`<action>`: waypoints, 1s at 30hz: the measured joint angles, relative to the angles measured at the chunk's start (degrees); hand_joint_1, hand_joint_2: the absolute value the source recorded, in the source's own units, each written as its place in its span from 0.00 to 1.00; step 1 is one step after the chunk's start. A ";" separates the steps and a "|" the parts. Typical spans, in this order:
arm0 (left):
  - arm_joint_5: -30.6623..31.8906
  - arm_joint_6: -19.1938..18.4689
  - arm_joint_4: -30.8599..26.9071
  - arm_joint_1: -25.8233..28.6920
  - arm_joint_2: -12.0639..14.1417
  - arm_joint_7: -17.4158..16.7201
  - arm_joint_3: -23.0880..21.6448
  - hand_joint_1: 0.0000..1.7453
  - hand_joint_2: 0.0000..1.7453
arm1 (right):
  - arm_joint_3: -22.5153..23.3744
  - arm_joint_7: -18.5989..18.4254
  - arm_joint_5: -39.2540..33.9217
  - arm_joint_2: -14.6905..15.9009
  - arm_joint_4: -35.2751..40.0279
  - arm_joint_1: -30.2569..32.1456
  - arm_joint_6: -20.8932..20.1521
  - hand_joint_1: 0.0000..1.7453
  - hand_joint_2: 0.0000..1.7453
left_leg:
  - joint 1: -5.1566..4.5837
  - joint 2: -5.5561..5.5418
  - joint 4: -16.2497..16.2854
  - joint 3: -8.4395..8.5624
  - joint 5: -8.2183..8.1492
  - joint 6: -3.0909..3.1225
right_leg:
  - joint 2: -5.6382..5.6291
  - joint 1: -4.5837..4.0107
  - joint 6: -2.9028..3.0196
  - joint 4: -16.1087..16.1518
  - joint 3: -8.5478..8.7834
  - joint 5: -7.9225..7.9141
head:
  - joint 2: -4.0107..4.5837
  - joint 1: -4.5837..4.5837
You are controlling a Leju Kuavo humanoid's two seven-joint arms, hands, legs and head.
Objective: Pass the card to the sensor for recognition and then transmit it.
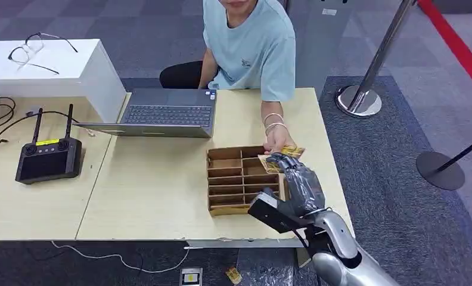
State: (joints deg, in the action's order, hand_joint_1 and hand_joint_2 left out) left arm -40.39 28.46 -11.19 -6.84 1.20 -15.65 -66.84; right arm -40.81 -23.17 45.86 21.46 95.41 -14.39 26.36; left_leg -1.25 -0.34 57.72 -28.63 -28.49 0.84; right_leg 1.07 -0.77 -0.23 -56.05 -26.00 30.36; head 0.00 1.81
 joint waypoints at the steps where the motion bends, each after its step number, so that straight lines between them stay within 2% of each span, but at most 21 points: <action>1: 0.00 0.00 0.00 0.00 0.00 0.00 0.00 0.00 1.00 | -0.04 0.00 0.00 -0.04 -0.15 -0.01 0.11 0.22 1.00 | 0.00 0.00 0.00 0.00 0.00 0.00 | 0.00 0.00 0.00 0.00 0.00 0.00 | 0.00 0.00; 5: -0.02 0.00 0.00 0.00 0.00 0.00 0.00 0.00 1.00 | -0.15 0.02 0.00 -0.20 -0.76 0.03 0.63 0.23 1.00 | 0.00 0.00 0.00 0.00 0.00 0.00 | 0.00 0.00 0.00 0.00 0.00 0.00 | 0.00 -0.02; 7: -0.02 0.00 0.00 0.00 0.00 0.00 0.00 0.00 1.00 | -0.17 0.13 0.00 -0.28 -1.05 0.07 1.12 0.28 1.00 | 0.00 0.00 0.00 0.00 0.00 0.00 | 0.00 0.00 0.00 0.00 0.00 0.00 | 0.00 0.00; 8: -0.02 0.00 0.00 0.00 0.00 0.00 0.00 0.00 1.00 | -0.17 0.20 0.00 -0.41 -1.16 0.10 1.35 0.43 1.00 | 0.00 0.00 0.00 0.00 0.00 0.00 | 0.00 0.00 0.00 0.00 0.00 0.00 | 0.00 0.00; 9: -0.02 0.00 0.00 0.00 0.00 0.00 0.00 0.00 1.00 | -0.17 0.31 0.00 -0.50 -1.33 0.10 1.59 1.00 1.00 | 0.00 0.00 0.00 0.00 0.00 0.00 | 0.00 0.00 0.00 0.00 0.00 0.00 | 0.00 0.00; 17: -0.22 0.00 0.00 0.00 0.00 0.00 -0.02 0.00 1.00 | -0.13 1.51 0.79 -1.09 -1.88 0.10 5.55 1.00 1.00 | 0.00 0.02 0.00 0.01 0.00 0.00 | -0.01 0.00 0.00 0.00 0.00 0.00 | 0.00 0.00; 30: -0.22 0.00 0.00 0.01 0.00 0.00 -0.02 0.00 1.00 | -0.09 1.73 0.85 -1.60 -2.08 0.35 5.77 1.00 1.00 | 0.00 0.01 0.00 0.00 0.00 0.00 | -0.01 0.00 0.00 0.00 0.00 0.00 | 0.00 0.00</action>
State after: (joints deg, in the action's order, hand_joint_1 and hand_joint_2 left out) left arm -40.61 28.46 -11.19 -6.82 1.20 -15.65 -66.86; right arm -40.89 -21.44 46.71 19.87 93.33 -14.05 32.13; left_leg -1.25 -0.32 57.72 -28.63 -28.49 0.84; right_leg 1.07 -0.77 -0.23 -56.05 -26.00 30.36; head 0.00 1.81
